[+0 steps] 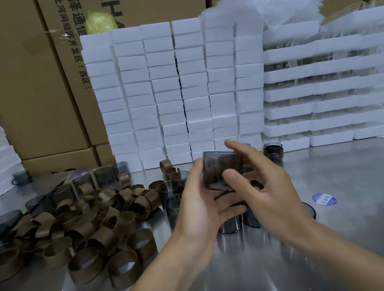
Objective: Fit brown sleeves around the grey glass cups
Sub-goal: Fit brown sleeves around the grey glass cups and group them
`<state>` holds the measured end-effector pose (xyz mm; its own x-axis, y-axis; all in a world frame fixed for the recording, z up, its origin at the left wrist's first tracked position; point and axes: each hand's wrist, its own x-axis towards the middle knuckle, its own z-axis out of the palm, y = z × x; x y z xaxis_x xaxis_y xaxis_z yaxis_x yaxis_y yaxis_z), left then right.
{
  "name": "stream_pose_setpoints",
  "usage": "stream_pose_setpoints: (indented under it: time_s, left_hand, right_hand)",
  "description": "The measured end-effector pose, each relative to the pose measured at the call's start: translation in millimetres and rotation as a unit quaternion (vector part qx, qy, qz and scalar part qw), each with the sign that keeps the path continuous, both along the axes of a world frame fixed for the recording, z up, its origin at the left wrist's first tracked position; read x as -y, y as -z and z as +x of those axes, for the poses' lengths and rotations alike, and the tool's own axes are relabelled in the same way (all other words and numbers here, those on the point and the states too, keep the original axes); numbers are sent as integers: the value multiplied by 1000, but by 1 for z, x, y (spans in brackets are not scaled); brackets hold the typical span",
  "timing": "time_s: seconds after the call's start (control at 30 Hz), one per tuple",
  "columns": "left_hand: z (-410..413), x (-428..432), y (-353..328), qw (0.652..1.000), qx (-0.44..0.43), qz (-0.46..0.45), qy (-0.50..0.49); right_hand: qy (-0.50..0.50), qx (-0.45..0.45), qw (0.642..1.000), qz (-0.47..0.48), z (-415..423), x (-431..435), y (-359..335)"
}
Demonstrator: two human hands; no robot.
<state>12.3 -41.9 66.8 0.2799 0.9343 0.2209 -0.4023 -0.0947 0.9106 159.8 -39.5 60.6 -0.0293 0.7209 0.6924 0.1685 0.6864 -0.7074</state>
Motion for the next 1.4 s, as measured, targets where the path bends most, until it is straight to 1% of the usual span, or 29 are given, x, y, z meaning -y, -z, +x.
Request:
stream_pose_setpoints:
  time_s: [0.1,0.23,0.33,0.4,0.47,0.53,0.57,0.63,0.73,0.83,0.87,0.9,0.93,0.97,1.0,1.03,1.1,1.17,1.2,1.27,1.3,1.33,1.4]
  left_hand:
    - [1,-6,5,999,-42,-17,-20]
    - [1,-6,5,999,-40,-11,-1]
    - [6,-5,8,999,-42,-4,-15]
    - [9,-5,10,999,-39,-16,-26]
    - [11,-6,13,999,-25,-31,-19]
    - [11,-6,15,999,-33,-26,-30]
    - [11,-7,16,997,-53,-14,-54]
    - [12,-9,21,983,-128,26,-130]
    - [10,-14,25,941,-224,79,-240]
    - [-2,-20,25,898,-302,147,-283]
    - [-9,-24,24,871,-343,179,-301]
    - [-16,-27,21,827,-400,214,-331]
    - [-25,-31,19,772,-457,244,-368]
    - [-34,-33,15,716,-504,265,-404]
    - [-43,-37,12,671,-538,274,-430]
    - [-53,-41,11,638,-564,276,-446]
    - [-76,-50,14,589,-620,254,-452]
    - [-96,-61,22,553,-694,187,-422]
    - [-106,-65,27,543,-724,142,-402]
    - [-119,-71,34,522,-755,87,-387]
    - [-124,-73,36,518,-760,79,-386]
    - [-127,-74,37,516,-758,86,-390]
    - [-128,-73,34,498,-756,112,-410]
  right_hand:
    - [16,7,1000,0,-3,3,-1]
    - [40,-34,998,-16,-9,1,-1]
    - [35,-71,996,-50,-9,-2,-1]
    - [-7,-84,993,-88,-11,-2,0]
    - [-70,-99,983,-135,-13,0,-1]
    - [-114,-83,974,-175,-12,3,-5]
    - [-134,-70,971,-186,-9,3,-6]
    - [-176,-51,964,-191,-3,2,-7]
    - [-193,-15,968,-157,-1,1,-6]
    - [-172,-26,978,-116,-1,-2,-5]
    - [-141,-29,984,-102,1,-3,-5]
    - [-104,-28,990,-93,2,-4,-5]
    - [-74,-31,992,-95,3,-6,-5]
    - [-59,-43,991,-109,4,-8,-4]
    - [-57,-60,989,-124,5,-9,-3]
    - [-53,-71,987,-134,6,-11,-2]
    - [-34,-82,987,-136,7,-15,0]
    - [-13,-86,988,-125,8,-18,2]
    - [-1,-85,989,-118,9,-19,4]
    - [32,-71,991,-107,12,-22,8]
    - [49,-63,991,-106,13,-24,10]
    - [61,-60,991,-107,14,-26,12]
    - [71,-59,989,-112,15,-28,14]
